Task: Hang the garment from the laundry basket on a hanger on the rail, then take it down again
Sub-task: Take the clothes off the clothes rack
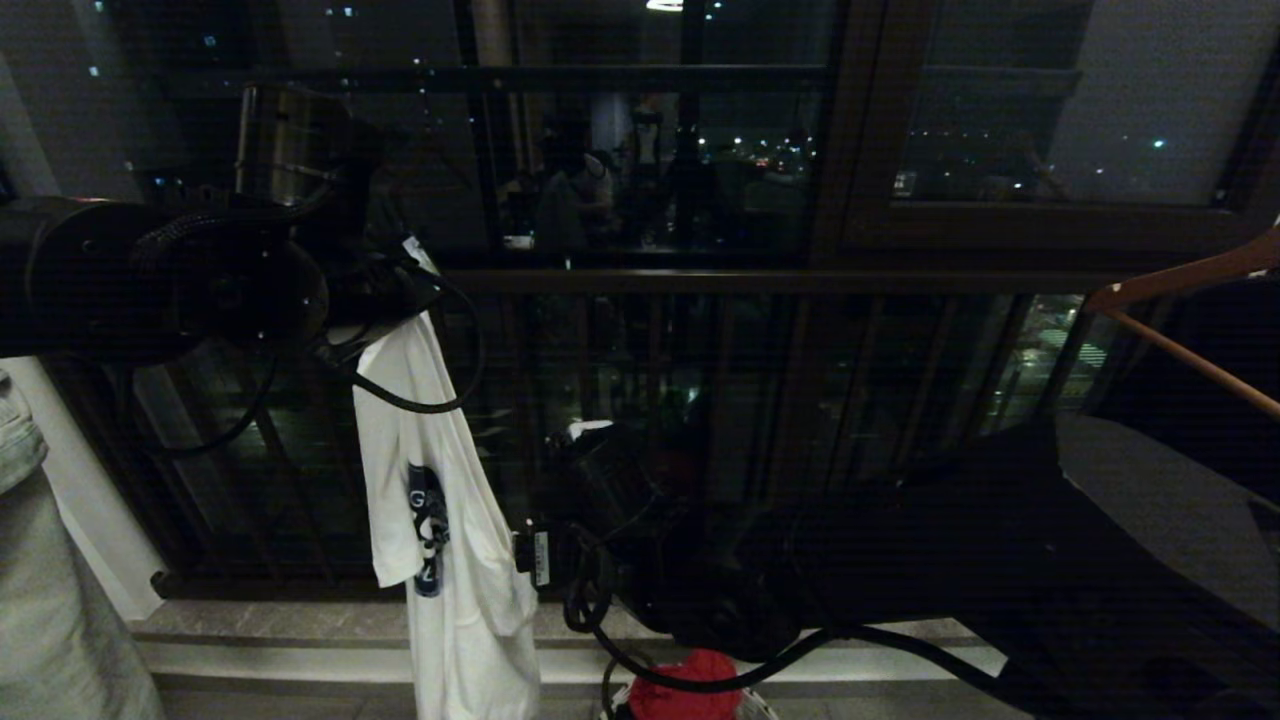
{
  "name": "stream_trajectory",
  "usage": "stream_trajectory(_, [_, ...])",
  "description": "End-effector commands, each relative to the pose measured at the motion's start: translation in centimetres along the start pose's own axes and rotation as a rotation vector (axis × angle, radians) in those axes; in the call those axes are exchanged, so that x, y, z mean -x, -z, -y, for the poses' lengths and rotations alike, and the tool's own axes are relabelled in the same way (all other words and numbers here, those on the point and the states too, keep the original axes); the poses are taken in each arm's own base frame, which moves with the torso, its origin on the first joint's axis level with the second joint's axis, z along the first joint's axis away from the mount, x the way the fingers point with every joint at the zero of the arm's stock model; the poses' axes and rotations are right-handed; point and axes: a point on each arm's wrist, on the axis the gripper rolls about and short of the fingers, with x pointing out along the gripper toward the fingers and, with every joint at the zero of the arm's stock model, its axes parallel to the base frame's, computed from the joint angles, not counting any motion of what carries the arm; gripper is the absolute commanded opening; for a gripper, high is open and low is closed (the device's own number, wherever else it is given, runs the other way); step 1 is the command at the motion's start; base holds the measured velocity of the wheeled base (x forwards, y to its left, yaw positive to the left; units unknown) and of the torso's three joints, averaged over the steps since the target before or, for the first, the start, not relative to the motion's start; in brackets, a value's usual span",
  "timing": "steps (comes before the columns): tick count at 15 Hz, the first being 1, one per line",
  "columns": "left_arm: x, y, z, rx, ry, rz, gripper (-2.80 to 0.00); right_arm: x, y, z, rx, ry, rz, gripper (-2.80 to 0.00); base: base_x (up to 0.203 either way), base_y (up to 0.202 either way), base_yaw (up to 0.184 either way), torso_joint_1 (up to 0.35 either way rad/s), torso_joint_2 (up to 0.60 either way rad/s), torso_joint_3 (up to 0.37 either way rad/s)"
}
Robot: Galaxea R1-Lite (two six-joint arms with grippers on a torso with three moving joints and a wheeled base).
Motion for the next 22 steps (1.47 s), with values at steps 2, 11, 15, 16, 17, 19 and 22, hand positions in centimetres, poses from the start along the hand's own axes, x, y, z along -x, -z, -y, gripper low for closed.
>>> stream_trajectory(2, [0.2, -0.2, 0.0, 0.008, 0.001, 0.008, -2.8, -1.3, 1.9, -0.4, 0.05, 0.058, -0.006, 0.0, 0.0, 0.0, 0.0, 0.0, 0.0, 0.0])
stream_trajectory(11, [0.2, -0.3, 0.0, 0.009, 0.002, 0.008, -2.8, -1.7, 1.2, -1.0, 0.073, 0.165, 0.14, -2.8, 0.0, 0.0, 0.0, 0.0, 0.0, 0.0])
stream_trajectory(15, [0.0, -0.4, -0.3, 0.009, -0.007, 0.011, -2.8, -0.1, -1.2, -0.7, 0.05, 0.183, 0.202, -2.8, 0.0, 0.0, 0.0, 0.0, 0.0, 0.0])
stream_trajectory(16, [-0.1, -0.3, -0.3, 0.009, -0.007, 0.007, -2.8, 0.5, -2.2, -0.4, 0.037, 0.184, 0.223, -2.8, 0.0, 0.0, 0.0, 0.0, 0.0, 0.0])
stream_trajectory(17, [-0.2, -0.3, -0.3, 0.007, -0.003, -0.001, -2.8, 1.2, -3.3, 0.0, 0.022, 0.188, 0.246, -2.8, 0.0, 0.0, 0.0, 0.0, 0.0, 0.0])
stream_trajectory(19, [-0.4, 0.1, -0.5, -0.011, -0.013, -0.035, -2.8, 2.1, -5.1, 1.2, 0.01, 0.207, 0.279, -2.8, 0.0, 0.0, 0.0, 0.0, 0.0, 0.0])
stream_trajectory(22, [-0.9, 0.8, -0.7, -0.051, -0.011, -0.119, -2.8, 4.4, -7.2, 2.8, 0.056, 0.246, 0.286, -2.8, 0.0, 0.0, 0.0, 0.0, 0.0, 0.0])
